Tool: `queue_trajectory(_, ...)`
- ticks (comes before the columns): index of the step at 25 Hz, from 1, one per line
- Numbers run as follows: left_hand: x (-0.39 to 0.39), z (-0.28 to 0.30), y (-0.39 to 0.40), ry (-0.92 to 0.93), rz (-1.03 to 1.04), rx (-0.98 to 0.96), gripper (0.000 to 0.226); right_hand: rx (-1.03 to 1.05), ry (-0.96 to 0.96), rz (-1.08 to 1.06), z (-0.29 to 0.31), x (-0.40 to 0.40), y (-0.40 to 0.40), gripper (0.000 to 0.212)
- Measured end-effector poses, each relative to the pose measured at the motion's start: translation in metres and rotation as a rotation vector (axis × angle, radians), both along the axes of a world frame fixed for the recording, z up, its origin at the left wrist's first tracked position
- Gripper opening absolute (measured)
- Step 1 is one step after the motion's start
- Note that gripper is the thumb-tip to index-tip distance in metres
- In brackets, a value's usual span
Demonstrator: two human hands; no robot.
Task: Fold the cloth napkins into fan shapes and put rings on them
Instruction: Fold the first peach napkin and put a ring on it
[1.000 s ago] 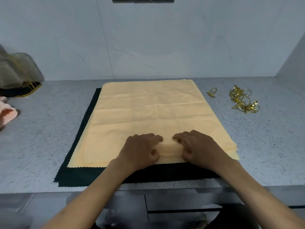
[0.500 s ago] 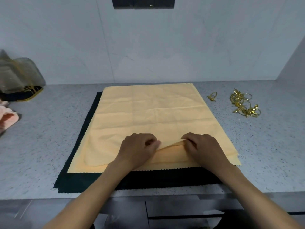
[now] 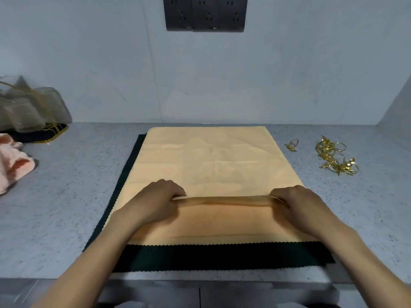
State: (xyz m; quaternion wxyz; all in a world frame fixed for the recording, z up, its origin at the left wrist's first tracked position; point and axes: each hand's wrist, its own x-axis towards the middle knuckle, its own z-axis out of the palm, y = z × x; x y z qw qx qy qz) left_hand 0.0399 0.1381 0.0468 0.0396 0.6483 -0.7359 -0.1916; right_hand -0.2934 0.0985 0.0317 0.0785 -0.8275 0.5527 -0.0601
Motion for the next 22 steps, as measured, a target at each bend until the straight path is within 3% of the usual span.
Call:
queue_trajectory(4,0.020,0.035,0.039,0.179,-0.170,0.399,0.025,0.466,-0.137,0.153,0.044,-0.024,0.032,0.024)
queue_trajectory(6,0.029,0.045,0.045,0.201,-0.213,0.476,0.017,0.581,-0.166,0.172,0.053,-0.029,0.032,0.021)
queue_trajectory(8,0.034,0.037,0.030,0.127,-0.167,0.369,0.016,0.517,-0.127,0.106,0.042,-0.026,0.012,0.018)
queue_trajectory(11,0.033,0.015,-0.010,0.096,0.045,-0.023,0.013,0.169,-0.005,-0.084,0.024,-0.004,-0.025,0.014)
queue_trajectory(13,0.021,0.006,-0.016,-0.035,0.098,-0.282,0.035,-0.101,0.136,-0.090,0.014,0.011,-0.027,0.033)
queue_trajectory(15,0.004,-0.002,0.001,-0.004,-0.027,-0.293,0.044,-0.151,-0.002,0.144,0.002,0.018,-0.006,0.053)
queue_trajectory(17,-0.012,-0.017,0.032,0.076,-0.212,-0.169,0.045,-0.090,-0.065,0.377,-0.010,0.021,0.026,0.058)
queue_trajectory(19,-0.014,-0.037,0.053,0.058,-0.316,-0.176,0.046,-0.032,-0.015,0.425,-0.027,0.019,0.044,0.055)
queue_trajectory(22,-0.010,-0.048,0.050,-0.035,-0.223,-0.264,0.043,-0.173,-0.065,0.358,-0.042,0.014,0.042,0.041)
